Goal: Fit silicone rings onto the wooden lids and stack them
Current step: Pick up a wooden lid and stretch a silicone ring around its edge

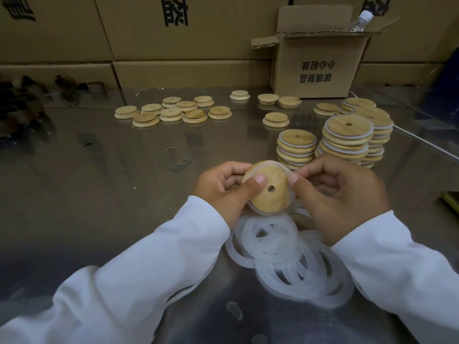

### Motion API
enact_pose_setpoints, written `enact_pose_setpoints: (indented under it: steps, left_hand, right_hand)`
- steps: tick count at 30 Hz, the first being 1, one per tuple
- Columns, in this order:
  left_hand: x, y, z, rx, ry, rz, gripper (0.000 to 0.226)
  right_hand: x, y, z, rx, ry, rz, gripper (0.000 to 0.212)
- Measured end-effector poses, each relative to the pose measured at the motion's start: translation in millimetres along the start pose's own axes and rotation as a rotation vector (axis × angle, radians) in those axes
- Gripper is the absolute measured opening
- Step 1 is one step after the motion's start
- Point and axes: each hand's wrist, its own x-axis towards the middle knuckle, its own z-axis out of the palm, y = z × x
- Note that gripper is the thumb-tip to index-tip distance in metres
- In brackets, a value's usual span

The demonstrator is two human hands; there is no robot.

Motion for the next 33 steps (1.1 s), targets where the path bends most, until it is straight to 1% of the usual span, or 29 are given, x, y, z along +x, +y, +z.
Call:
enact_pose_setpoints:
  steps: [4,7,11,15,22,25,29,33]
  left_hand:
    - [2.4,-0.6,-1.2,0.053,-0.004,0.053,0.009]
    - [4.0,-0.1,-3.0,0.087,-0.008,0.085,0.011]
    - [5.4,4.1,-5.1,0.120,-0.007,0.142,0.012]
    - [6.9,4.6,-6.5,0.127,0.008,0.139,0.011]
    - [3.9,0.1,-7.5,0.015,0.038,0.048,0.012]
    - [3.0,1.4,-7.2,-0.009,0.051,0.041,0.016]
    - [2.2,2.2,-6.7,-0.007,0.056,0.051,0.018]
    - [2.7,2.3,-7.8,0.008,0.072,0.062,0.015]
  right_hand:
    - [5.6,5.2,0.2,0.103,-0.054,0.178,0.021]
    - [7.9,5.5,-1.1,0.135,-0.081,0.224,0.020]
    - [9.1,5.7,-3.2,0.099,-0.110,0.217,0.021]
    - [9.5,5.7,-2.0,0.084,-0.137,0.187,0.022]
    - [7.5,4.4,-1.9,0.245,-0.173,0.125,0.018]
    - [7.1,4.0,0.4,0.303,-0.181,0.155,0.015]
    - [7.6,5.6,0.8,0.302,-0.201,0.230,0.012]
    - [7.1,6.0,-1.4,0.295,-0.261,0.297,0.006]
